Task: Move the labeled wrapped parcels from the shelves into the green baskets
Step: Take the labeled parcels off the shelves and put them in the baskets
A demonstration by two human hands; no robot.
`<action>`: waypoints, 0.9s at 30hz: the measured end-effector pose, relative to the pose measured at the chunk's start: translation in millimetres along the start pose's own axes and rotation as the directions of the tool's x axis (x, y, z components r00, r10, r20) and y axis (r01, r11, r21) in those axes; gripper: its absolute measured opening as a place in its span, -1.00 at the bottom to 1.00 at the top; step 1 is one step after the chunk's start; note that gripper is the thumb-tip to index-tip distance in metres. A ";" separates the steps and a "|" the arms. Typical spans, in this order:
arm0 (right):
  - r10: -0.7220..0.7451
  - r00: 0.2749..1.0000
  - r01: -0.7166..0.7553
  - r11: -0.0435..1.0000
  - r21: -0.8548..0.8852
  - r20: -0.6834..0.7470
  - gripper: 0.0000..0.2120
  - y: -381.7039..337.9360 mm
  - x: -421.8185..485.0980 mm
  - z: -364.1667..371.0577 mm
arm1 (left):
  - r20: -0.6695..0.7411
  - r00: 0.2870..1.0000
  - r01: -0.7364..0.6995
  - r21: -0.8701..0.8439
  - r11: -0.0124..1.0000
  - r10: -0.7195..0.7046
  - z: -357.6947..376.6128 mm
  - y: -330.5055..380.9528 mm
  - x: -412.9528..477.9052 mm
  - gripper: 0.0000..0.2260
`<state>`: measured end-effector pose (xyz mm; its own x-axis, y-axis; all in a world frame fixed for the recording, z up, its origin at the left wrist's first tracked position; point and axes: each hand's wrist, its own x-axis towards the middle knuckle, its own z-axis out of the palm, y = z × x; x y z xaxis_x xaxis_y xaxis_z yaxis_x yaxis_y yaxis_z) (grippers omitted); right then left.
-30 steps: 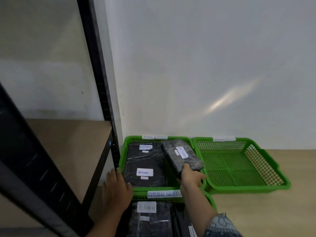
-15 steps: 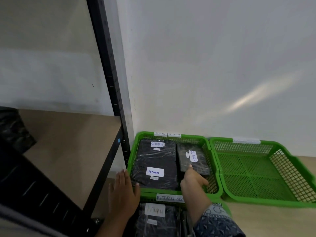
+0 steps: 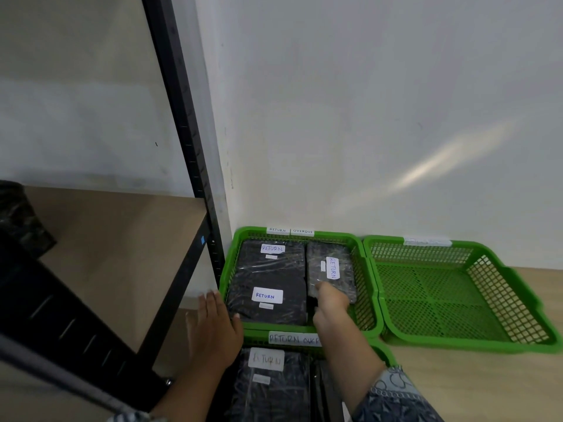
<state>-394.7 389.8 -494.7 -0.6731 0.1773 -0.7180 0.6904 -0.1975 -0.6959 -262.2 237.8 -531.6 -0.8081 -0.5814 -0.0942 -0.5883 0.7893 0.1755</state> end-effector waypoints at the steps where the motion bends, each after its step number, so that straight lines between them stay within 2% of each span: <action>1: -0.035 0.999 0.036 0.999 -0.023 0.027 -0.47 2.7 -4.7 0.7 | -0.003 1.000 -0.012 0.006 1.000 0.012 0.5 0.9 0.1 -0.36; 3: -0.137 0.986 0.148 0.982 -0.117 0.100 -0.41 10.9 -14.9 -0.3 | -0.034 0.997 -0.070 0.013 0.997 0.071 -2.8 4.5 -4.6 -0.39; 5: -0.256 0.946 0.301 0.920 -0.251 0.197 -0.40 18.7 -30.9 -5.3 | -0.074 0.982 -0.173 0.016 0.985 0.174 -3.8 6.9 -10.9 -0.36; 8: -0.449 0.830 0.557 0.705 -0.439 0.332 -0.47 31.4 -57.0 -20.2 | -0.024 0.948 -0.318 0.003 0.948 0.318 -9.7 14.6 -28.9 -0.31; 10: -0.525 0.749 0.660 0.532 -0.531 0.405 -0.50 42.7 -72.5 -31.2 | -0.072 0.913 -0.403 0.007 0.915 0.402 -14.4 17.1 -41.6 -0.33; 11: -0.549 0.709 0.694 0.435 -0.574 0.442 -0.51 49.1 -78.7 -36.7 | -0.089 0.896 -0.436 0.021 0.900 0.436 -15.7 17.1 -48.0 -0.36; 14: -0.583 0.613 0.730 0.159 -0.665 0.534 -0.52 69.5 -98.0 -54.7 | 0.015 0.867 -0.499 0.035 0.866 0.499 -20.2 9.8 -70.2 -0.38; 17: -0.599 0.571 0.698 -0.006 -0.716 0.561 -0.50 95.2 -120.2 -72.3 | 0.020 0.825 -0.565 0.021 0.825 0.564 -28.1 -6.6 -98.4 -0.39; 20: -0.578 0.577 0.648 -0.107 -0.755 0.577 -0.47 125.9 -145.9 -82.5 | 0.031 0.789 -0.614 0.040 0.788 0.613 -30.3 -31.3 -127.9 -0.38; 23: -0.543 0.601 0.636 -0.121 -0.762 0.587 -0.47 163.0 -173.1 -87.6 | 0.030 0.752 -0.659 0.017 0.752 0.658 -29.1 -61.0 -159.6 -0.42; 27: -0.521 0.592 0.649 -0.143 -0.747 0.615 -0.47 212.6 -211.4 -87.9 | 0.018 0.717 -0.697 0.010 0.717 0.697 -28.5 -106.4 -201.4 -0.43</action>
<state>-82.4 395.0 -491.8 -0.9212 -0.3850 -0.0566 -0.3379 0.8636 -0.3743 -36.1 265.3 -503.4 -0.9898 0.1374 0.0368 0.1418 0.9731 0.1816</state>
